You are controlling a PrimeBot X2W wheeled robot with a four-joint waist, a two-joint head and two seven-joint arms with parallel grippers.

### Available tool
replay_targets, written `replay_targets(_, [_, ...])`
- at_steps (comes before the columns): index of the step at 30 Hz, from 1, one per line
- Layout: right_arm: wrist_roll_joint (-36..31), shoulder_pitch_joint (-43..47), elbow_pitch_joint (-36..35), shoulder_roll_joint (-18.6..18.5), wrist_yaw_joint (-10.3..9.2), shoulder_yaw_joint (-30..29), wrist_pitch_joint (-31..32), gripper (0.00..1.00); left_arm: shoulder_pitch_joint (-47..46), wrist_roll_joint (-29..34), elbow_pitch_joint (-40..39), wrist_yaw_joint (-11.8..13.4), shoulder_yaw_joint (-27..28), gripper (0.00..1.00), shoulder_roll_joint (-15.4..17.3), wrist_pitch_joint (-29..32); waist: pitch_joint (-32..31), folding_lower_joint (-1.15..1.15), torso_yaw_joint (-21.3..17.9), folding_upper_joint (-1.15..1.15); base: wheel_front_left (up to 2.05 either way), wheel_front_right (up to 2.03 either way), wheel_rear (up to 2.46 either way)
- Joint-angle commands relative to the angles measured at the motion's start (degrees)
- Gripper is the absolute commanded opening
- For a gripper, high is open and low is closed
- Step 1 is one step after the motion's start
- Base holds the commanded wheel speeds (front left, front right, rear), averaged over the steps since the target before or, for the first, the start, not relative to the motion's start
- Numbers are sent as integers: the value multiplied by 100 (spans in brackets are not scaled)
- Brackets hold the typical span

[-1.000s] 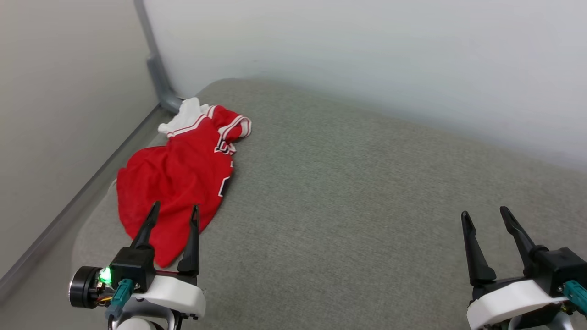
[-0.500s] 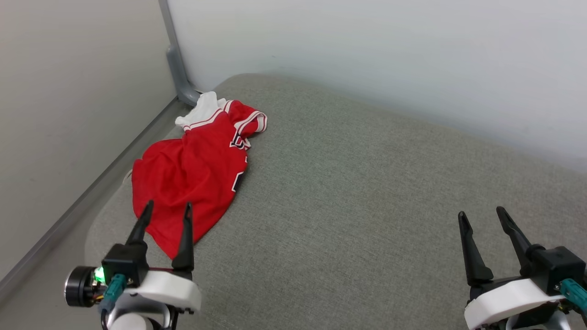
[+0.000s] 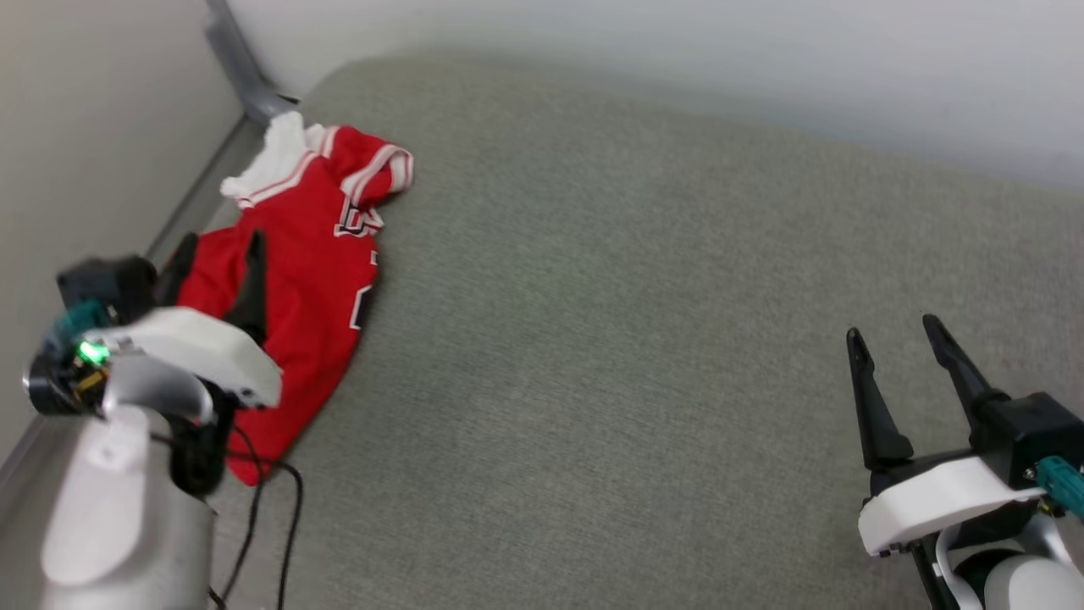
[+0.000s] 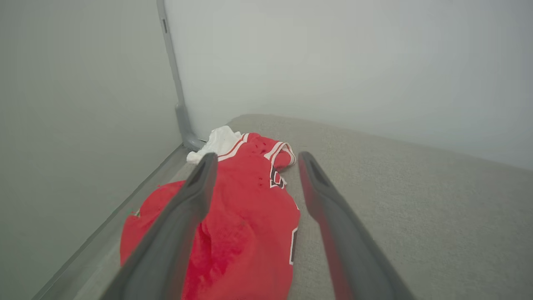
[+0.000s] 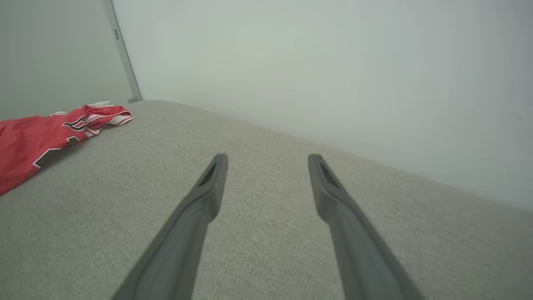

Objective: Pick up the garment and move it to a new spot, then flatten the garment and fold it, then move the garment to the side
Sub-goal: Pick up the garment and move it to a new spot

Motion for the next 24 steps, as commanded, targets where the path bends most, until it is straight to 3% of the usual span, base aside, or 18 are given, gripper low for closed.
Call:
replay_targets(1, [-43, -111, -38, -10, -4, 10, 19, 100, -195, -82, 85, -19, 16, 100, 112, 202, 349, -1, -298, 0, 0, 0, 0])
replay_targets(12, [-92, -547, -111, -9, -4, -7, 62, 100, -1246, -1232, 1094, -104, -360, 100, 1219, 3069, 1230, -1, -801, 0, 0, 0, 0])
replay_targets(19, [-43, -785, -7, -9, -4, 74, -4, 100, -1363, -1763, 1670, -106, -593, 100, 1605, 3824, 1563, -1, -989, 0, 0, 0, 0])
replay_targets(24, [-22, -862, 81, -9, -3, 76, -45, 100, -1369, -2031, 2120, -107, -760, 100, 1499, 4158, 1625, -1, -1041, 0, 0, 0, 0])
